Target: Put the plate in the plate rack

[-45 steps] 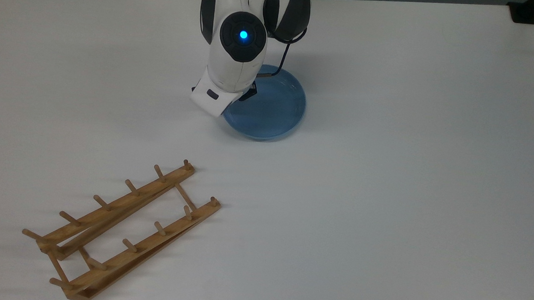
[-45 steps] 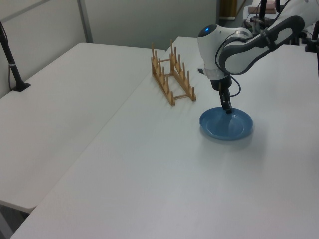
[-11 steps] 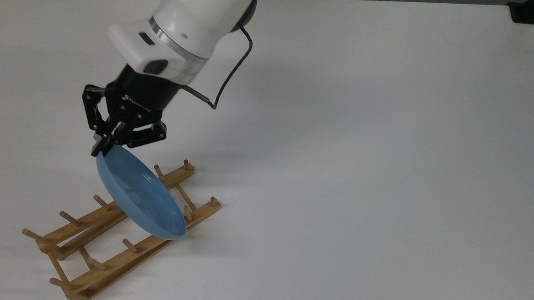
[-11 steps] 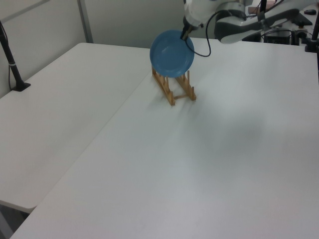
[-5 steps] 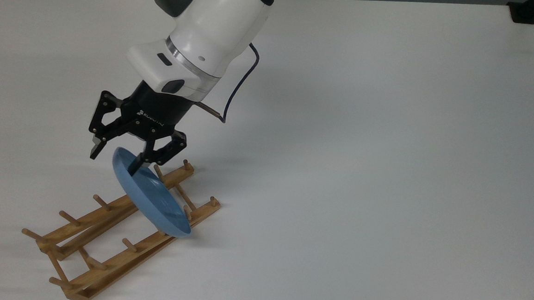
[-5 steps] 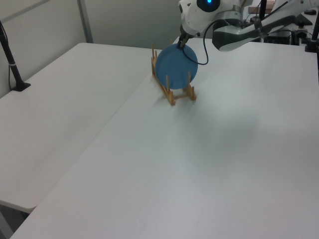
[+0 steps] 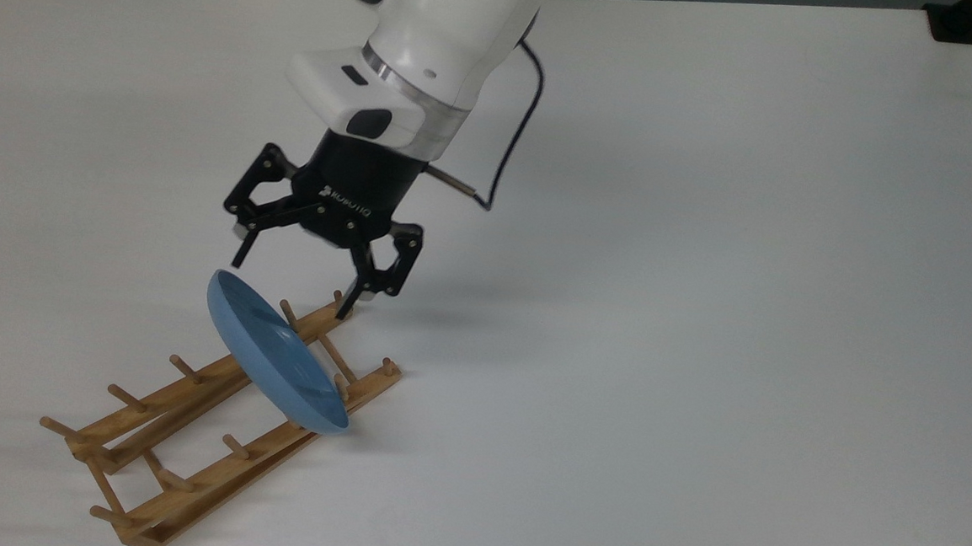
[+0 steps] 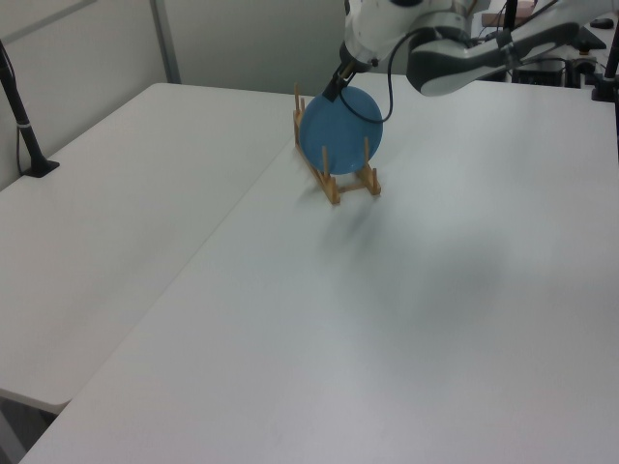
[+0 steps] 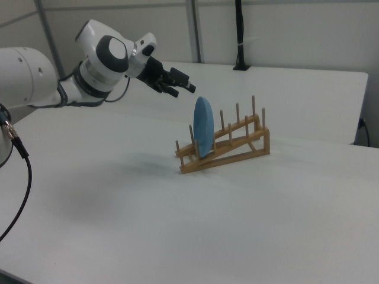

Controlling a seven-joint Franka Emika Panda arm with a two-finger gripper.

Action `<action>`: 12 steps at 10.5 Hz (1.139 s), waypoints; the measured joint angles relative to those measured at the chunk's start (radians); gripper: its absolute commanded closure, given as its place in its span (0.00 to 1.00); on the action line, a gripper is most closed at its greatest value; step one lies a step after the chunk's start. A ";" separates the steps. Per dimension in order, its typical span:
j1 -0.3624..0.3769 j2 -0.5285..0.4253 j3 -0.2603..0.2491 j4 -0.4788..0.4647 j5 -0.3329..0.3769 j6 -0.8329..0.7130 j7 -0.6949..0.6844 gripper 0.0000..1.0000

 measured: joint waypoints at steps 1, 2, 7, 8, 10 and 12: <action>0.008 -0.019 0.000 0.000 0.094 -0.029 0.003 0.00; 0.014 -0.046 0.000 -0.002 0.192 -0.071 -0.006 0.00; 0.018 -0.239 -0.001 -0.067 0.613 -0.497 -0.293 0.00; 0.008 -0.281 -0.002 -0.104 0.650 -0.560 -0.334 0.00; -0.030 -0.354 -0.004 -0.164 0.713 -0.662 -0.420 0.00; -0.058 -0.396 -0.006 -0.179 0.761 -0.748 -0.501 0.00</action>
